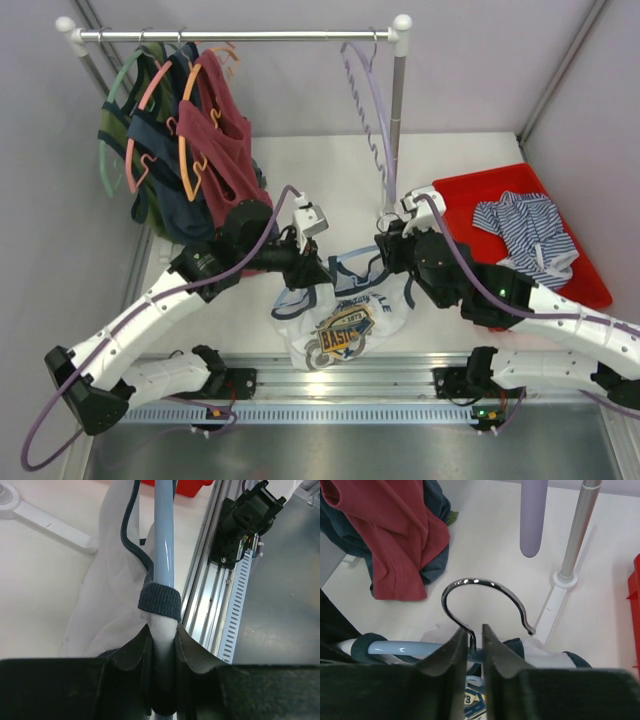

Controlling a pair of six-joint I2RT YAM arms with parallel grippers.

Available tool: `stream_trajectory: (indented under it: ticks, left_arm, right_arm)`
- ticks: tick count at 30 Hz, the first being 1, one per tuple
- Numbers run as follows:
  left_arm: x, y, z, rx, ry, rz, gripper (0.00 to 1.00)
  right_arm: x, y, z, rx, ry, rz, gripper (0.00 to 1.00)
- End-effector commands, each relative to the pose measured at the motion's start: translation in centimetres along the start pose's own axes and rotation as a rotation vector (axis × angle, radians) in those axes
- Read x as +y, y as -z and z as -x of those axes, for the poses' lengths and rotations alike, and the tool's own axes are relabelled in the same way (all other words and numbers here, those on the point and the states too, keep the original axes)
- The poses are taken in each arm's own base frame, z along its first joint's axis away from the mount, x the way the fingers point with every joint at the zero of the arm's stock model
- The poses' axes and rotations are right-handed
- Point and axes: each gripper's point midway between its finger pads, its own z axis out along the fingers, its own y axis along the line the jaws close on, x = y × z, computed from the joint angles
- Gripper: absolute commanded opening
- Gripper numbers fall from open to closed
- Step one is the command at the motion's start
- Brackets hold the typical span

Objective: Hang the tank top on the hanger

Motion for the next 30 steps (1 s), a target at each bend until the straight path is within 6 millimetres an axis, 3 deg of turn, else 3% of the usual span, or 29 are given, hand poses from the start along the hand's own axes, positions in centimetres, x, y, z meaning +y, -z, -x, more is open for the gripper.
stream_trajectory:
  ticks: [1,4,7,12,18,24,27,28,30]
  left_arm:
    - [0.0,1.1,3.2,-0.167,-0.017,0.047,0.0]
    - [0.4,1.6,2.1,-0.17,0.007,0.093,0.0]
    - [1.0,2.5,1.2,-0.163,0.029,0.155,0.0]
    - [2.1,4.5,0.0,-0.19,0.084,0.284,0.0]
    - [2.1,7.7,-0.1,-0.248,0.104,0.391,0.0]
    - [2.8,11.6,1.9,-0.325,0.132,0.544,0.0]
    - [4.4,14.1,4.1,-0.349,0.175,0.704,0.0]
    - [3.9,15.6,6.2,-0.395,0.168,0.721,0.0]
    - [5.1,16.2,7.0,-0.362,0.184,0.805,0.0]
  right_arm:
    - [1.0,0.8,3.7,-0.093,-0.072,0.03,0.22]
    - [0.9,0.9,3.7,-0.093,-0.067,0.03,0.42]
    - [0.5,1.0,3.7,-0.09,-0.062,0.017,0.51]
    - [-0.4,1.7,4.0,-0.097,-0.072,-0.001,0.58]
    - [-1.8,3.1,4.7,-0.119,-0.097,-0.018,0.67]
    - [-2.6,4.3,6.1,-0.14,-0.11,-0.02,0.78]
    - [-2.6,4.7,6.8,-0.143,-0.11,-0.016,0.79]
    - [-2.7,4.9,7.4,-0.152,-0.117,-0.014,0.79]
    - [-2.4,5.0,7.7,-0.148,-0.105,-0.001,0.79]
